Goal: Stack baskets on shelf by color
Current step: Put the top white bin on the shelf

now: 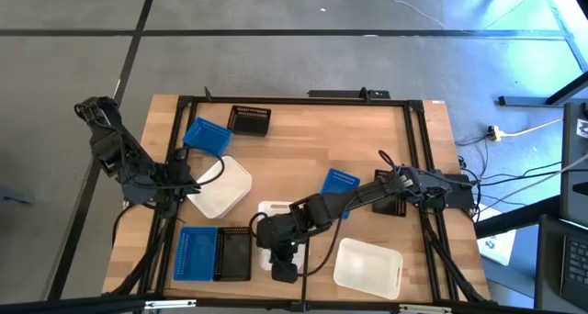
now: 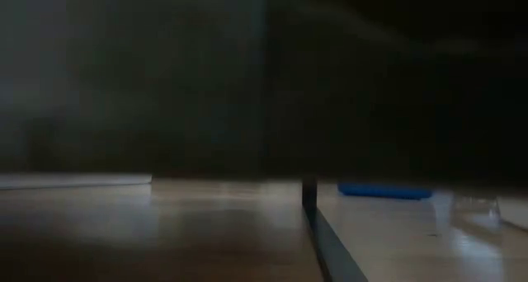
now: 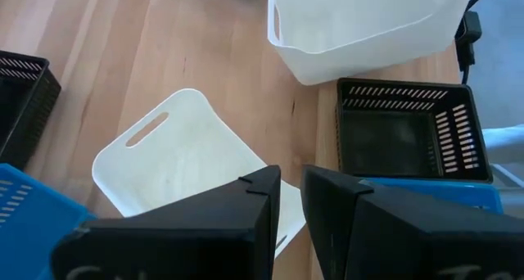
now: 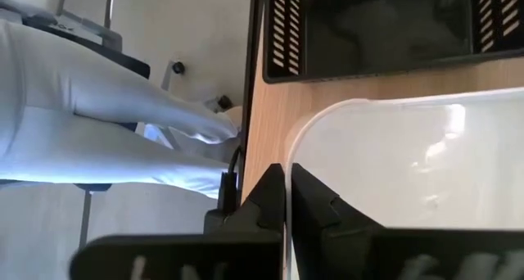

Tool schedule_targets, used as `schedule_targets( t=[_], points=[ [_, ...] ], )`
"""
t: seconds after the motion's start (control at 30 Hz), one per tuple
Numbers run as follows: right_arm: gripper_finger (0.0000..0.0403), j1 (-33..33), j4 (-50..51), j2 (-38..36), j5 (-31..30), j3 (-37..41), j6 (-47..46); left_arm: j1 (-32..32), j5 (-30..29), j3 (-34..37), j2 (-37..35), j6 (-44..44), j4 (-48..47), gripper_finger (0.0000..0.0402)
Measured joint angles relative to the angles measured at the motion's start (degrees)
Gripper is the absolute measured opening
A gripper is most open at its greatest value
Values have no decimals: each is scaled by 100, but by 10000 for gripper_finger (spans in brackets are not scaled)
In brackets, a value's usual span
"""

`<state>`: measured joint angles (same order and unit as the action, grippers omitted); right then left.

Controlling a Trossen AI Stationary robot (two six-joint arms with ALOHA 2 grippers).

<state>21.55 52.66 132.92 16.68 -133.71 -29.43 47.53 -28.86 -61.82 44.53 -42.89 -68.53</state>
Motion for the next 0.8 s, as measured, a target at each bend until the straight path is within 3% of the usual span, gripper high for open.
schedule_targets(
  t=[0.8],
  points=[
    [1,55,-613,666,326,-8,-163,1,0,0,0,7,0,42]
  ],
)
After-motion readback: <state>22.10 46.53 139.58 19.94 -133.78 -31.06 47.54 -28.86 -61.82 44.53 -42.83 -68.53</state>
